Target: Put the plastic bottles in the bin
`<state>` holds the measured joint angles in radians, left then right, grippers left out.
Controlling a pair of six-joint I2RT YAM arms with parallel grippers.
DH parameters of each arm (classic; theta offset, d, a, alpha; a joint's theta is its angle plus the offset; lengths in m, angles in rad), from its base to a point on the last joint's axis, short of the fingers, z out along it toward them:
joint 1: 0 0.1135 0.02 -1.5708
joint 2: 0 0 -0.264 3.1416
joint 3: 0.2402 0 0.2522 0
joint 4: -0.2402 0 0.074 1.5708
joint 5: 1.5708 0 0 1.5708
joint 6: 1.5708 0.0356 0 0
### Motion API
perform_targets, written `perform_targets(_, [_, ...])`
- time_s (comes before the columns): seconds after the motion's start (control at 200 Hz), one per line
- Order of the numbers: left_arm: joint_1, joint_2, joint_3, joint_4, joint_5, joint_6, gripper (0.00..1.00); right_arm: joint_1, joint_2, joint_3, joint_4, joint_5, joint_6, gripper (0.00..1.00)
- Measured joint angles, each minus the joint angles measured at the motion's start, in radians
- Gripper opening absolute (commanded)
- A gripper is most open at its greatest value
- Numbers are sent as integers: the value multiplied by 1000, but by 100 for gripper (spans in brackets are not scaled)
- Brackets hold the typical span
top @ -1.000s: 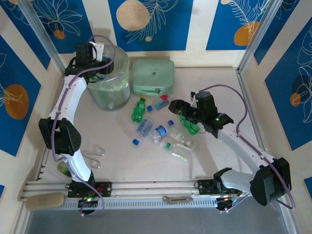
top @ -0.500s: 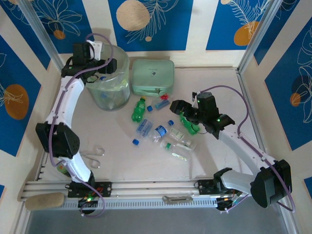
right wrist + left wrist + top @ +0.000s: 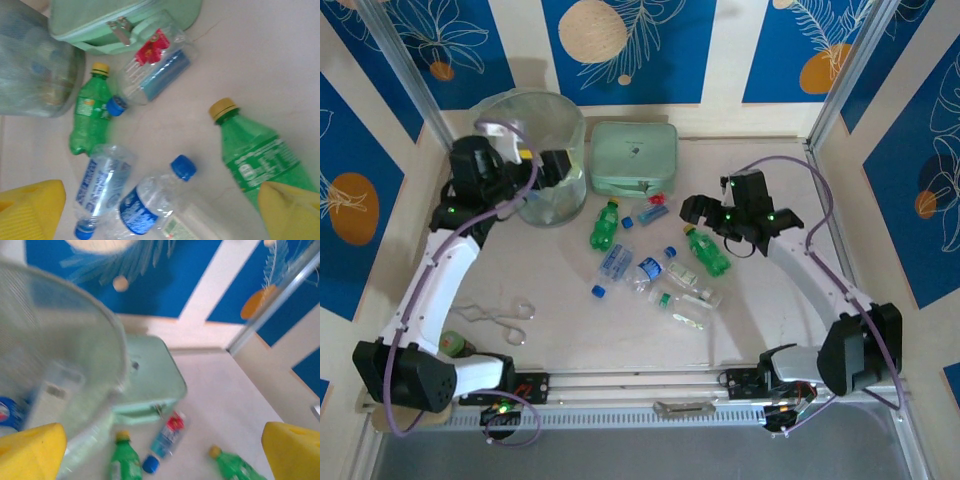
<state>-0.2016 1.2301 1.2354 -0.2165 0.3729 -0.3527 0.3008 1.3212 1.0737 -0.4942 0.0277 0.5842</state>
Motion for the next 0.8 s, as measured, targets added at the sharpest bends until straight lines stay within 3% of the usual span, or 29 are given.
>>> perform_targets(0.43, [-335,-95,-328,134,-93,-167,100,25,320,210,-241,149,-305,99])
perform_targets(0.61, [-415,-64,-372,175,-165,-200,100,68,423,254,-297,229,-402,97])
perform_targets(0.8, [-437,-49,-427,230,-195,-238,100,86,500,269,-320,299,-475,95])
